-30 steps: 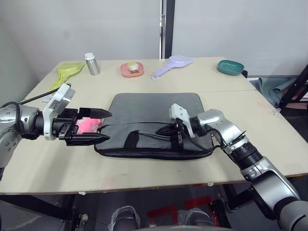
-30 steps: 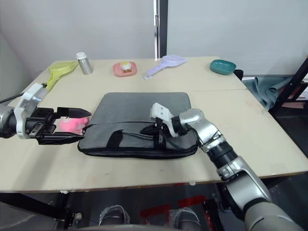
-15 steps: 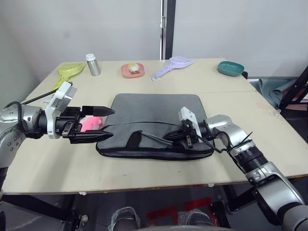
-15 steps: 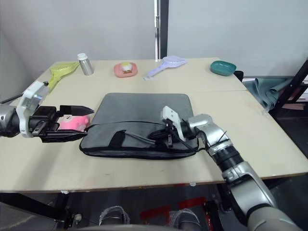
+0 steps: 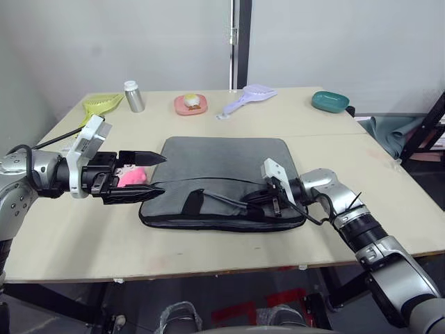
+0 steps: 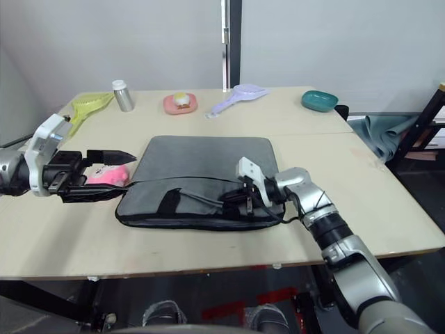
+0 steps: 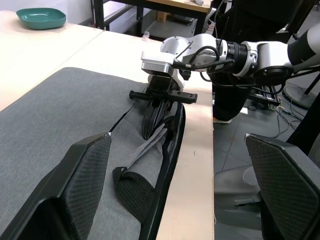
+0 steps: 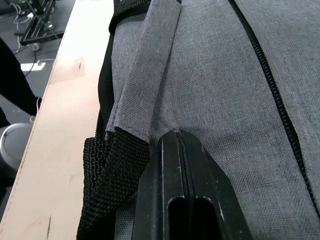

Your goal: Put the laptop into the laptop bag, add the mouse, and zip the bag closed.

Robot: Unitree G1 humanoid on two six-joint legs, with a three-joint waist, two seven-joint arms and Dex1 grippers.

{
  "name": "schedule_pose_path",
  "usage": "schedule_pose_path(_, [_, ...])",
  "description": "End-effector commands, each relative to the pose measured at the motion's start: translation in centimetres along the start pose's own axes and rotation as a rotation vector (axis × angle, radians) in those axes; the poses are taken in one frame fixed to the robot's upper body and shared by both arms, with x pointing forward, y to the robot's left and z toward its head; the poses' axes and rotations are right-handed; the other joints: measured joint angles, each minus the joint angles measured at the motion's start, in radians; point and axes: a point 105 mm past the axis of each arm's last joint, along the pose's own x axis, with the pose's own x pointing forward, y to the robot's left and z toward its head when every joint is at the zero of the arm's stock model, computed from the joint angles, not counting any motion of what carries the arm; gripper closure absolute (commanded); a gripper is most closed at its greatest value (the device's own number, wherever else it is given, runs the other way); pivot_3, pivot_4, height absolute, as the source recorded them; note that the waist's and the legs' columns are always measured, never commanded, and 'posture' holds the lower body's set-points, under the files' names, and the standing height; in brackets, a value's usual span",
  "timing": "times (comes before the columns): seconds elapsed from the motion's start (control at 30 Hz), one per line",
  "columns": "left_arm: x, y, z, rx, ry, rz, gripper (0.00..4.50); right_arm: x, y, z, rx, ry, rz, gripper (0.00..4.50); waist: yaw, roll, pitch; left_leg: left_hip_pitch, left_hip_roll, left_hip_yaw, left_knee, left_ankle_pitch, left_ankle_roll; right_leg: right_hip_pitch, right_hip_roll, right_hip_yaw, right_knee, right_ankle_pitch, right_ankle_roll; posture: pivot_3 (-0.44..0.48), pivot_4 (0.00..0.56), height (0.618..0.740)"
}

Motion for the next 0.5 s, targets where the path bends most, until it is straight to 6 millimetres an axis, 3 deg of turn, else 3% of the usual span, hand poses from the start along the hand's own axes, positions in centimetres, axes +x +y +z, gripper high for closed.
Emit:
schedule_pose_path(0.03, [-1.0, 0.6, 0.4, -0.003, -0.026, 0.057, 0.03, 0.7, 1.2, -5.3, 0.159, 0.142, 0.025, 4.5, -0.004, 0.0, -0.002, 0.0, 0.0, 0.0, -0.001, 0.0, 0.0, 0.0, 0.0, 0.0, 0.0, 0.0, 0.0, 0.0, 0.15, 0.74])
schedule_pose_path(0.17, [-3.3, 2.6, -1.2, -0.098, -0.066, 0.223, 0.03, 0.5, 0.6, -4.0, 0.145, 0.108, 0.013, 4.5, -0.009, 0.001, -0.003, 0.0, 0.0, 0.0, -0.002, 0.0, 0.0, 0.0, 0.0, 0.0, -0.001, 0.0, 0.0, 0.0, 0.15, 0.74])
schedule_pose_path(0.27, [-6.6, 5.3, -2.9, -0.201, -0.13, 0.442, 0.03, 0.5, 0.6, -3.9, 0.123, 0.123, 0.021, 4.5, -0.009, 0.001, -0.003, 0.0, 0.0, 0.0, -0.002, 0.0, 0.0, 0.0, 0.0, 0.0, -0.002, 0.0, 0.0, 0.0, 0.15, 0.74])
schedule_pose_path(0.4, [-10.6, 8.9, -6.6, -0.296, -0.107, 0.779, 0.03, 0.6, 0.9, -3.7, 0.106, 0.134, 0.031, 4.5, -0.009, 0.001, -0.003, 0.0, 0.0, 0.0, -0.003, 0.0, 0.0, 0.0, 0.0, 0.0, -0.005, 0.0, 0.0, 0.0, 0.15, 0.74])
schedule_pose_path(0.5, [-12.0, 10.8, -9.2, -0.31, -0.029, 0.937, 0.03, 0.6, 0.8, -3.5, 0.1, 0.132, 0.029, 4.5, -0.008, 0.0, -0.004, 0.0, 0.0, -0.001, -0.003, 0.0, 0.0, 0.0, 0.0, -0.001, -0.006, 0.0, 0.0, 0.0, 0.15, 0.74])
